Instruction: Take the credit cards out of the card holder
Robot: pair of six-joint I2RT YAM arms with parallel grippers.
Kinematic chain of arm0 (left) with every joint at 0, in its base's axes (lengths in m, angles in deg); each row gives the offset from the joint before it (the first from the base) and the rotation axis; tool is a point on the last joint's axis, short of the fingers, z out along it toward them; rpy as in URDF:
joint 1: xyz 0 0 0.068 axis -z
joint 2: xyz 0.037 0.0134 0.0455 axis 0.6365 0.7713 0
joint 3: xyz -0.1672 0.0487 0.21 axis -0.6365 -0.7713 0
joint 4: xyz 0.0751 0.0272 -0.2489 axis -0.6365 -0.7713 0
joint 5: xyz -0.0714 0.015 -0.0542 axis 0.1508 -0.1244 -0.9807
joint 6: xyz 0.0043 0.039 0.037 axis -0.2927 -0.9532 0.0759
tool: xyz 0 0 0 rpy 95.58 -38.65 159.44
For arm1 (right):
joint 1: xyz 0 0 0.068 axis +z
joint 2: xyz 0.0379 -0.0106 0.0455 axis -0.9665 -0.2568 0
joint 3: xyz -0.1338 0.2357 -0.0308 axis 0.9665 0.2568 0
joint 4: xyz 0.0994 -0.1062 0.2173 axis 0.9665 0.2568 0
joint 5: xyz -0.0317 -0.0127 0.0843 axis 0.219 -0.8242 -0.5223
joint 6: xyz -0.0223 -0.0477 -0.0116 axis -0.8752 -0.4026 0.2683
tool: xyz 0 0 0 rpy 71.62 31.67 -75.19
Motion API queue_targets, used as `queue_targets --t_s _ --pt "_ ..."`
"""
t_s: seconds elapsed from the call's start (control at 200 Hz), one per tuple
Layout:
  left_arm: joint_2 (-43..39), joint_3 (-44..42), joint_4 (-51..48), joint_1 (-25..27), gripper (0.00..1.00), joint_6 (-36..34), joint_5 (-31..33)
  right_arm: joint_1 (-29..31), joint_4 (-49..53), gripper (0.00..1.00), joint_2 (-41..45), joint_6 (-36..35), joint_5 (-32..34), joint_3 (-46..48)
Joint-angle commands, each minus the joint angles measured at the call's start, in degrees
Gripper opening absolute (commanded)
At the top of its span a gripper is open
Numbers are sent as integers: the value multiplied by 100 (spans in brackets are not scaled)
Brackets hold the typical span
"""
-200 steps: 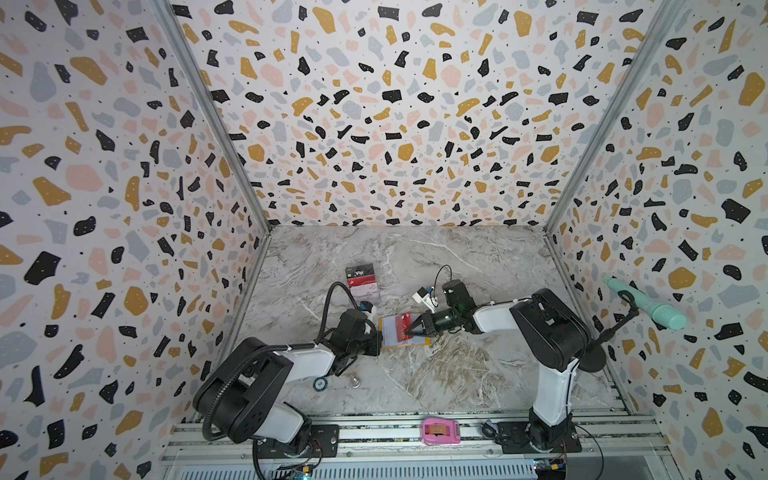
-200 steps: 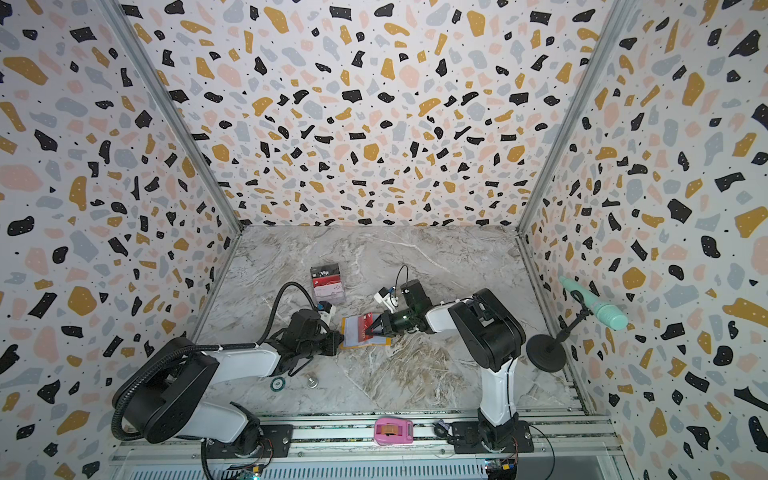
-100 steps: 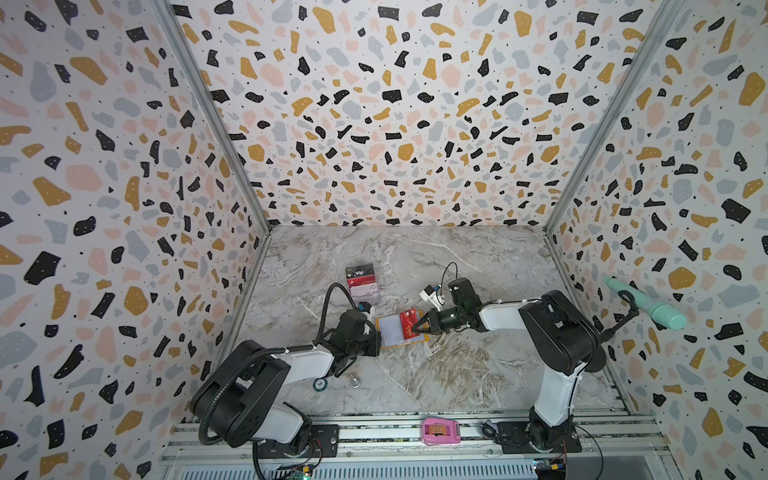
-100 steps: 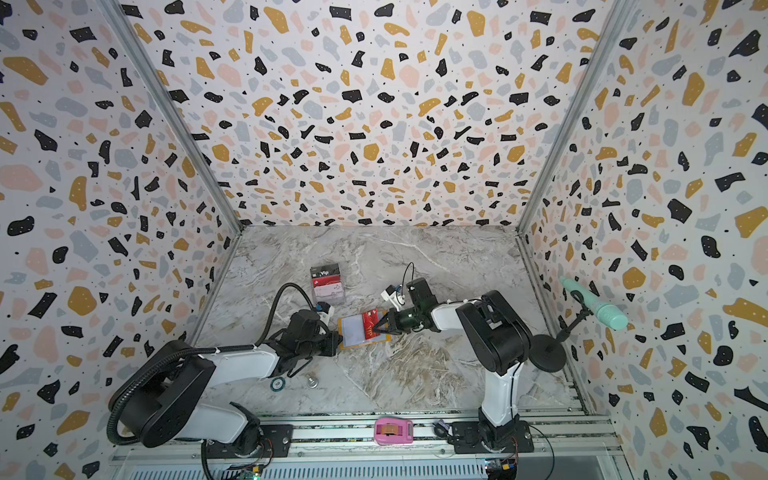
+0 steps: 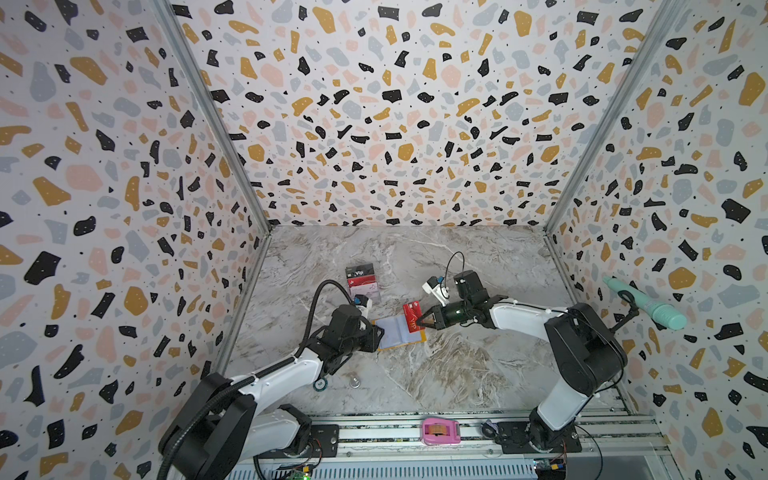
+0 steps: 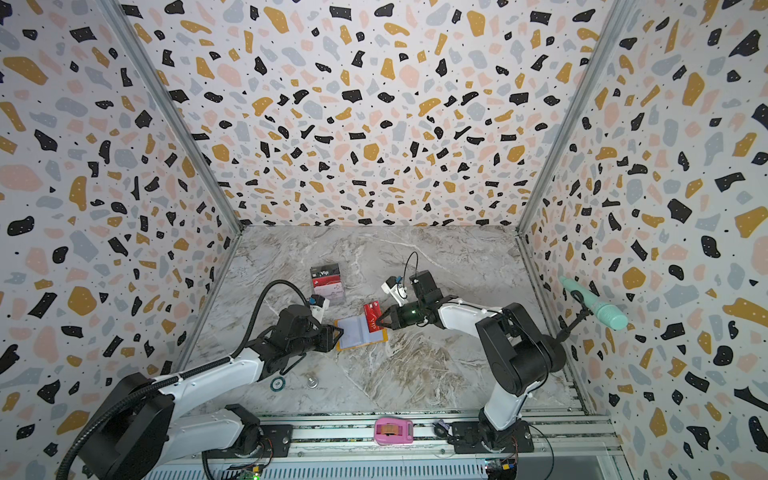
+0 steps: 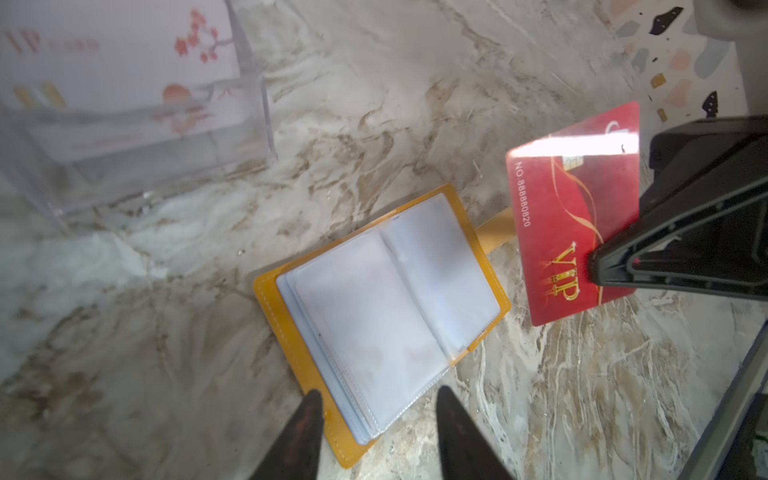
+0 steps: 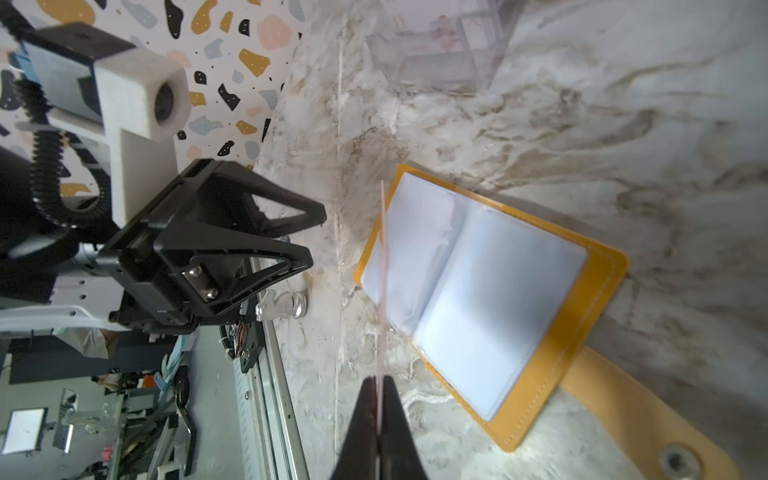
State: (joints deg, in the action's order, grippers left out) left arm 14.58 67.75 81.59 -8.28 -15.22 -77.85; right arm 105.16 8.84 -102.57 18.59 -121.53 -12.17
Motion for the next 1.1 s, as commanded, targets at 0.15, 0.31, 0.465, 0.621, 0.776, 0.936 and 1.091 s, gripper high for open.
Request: queue_targets --t_s 0.15,0.31,0.465,0.621,0.776,0.936,1.091 --pt "-874 -30 628 -22 59 -245 -1007 -19 205 1 660 -1056 -802 -10" --pt "-1117 -12 950 -63 65 -279 -1789 -16 205 1 996 -1367 -1140 89" --pt "-1426 47 1086 -75 74 -219 -2128 -14 222 1 1196 -1567 -1521 152" --pt "-1516 157 1255 -83 76 -115 -2643 7 250 1 1291 -1788 -2110 162" --pt "-1434 284 1309 -83 74 -36 -3033 95 583 1 1277 -2157 -2404 -12" --pt "-1328 407 1241 -83 70 -41 -3303 243 713 1 1269 -2387 -2520 -96" --pt "-1320 463 1277 -83 65 15 -3480 337 829 0 1192 -2532 -2546 -204"
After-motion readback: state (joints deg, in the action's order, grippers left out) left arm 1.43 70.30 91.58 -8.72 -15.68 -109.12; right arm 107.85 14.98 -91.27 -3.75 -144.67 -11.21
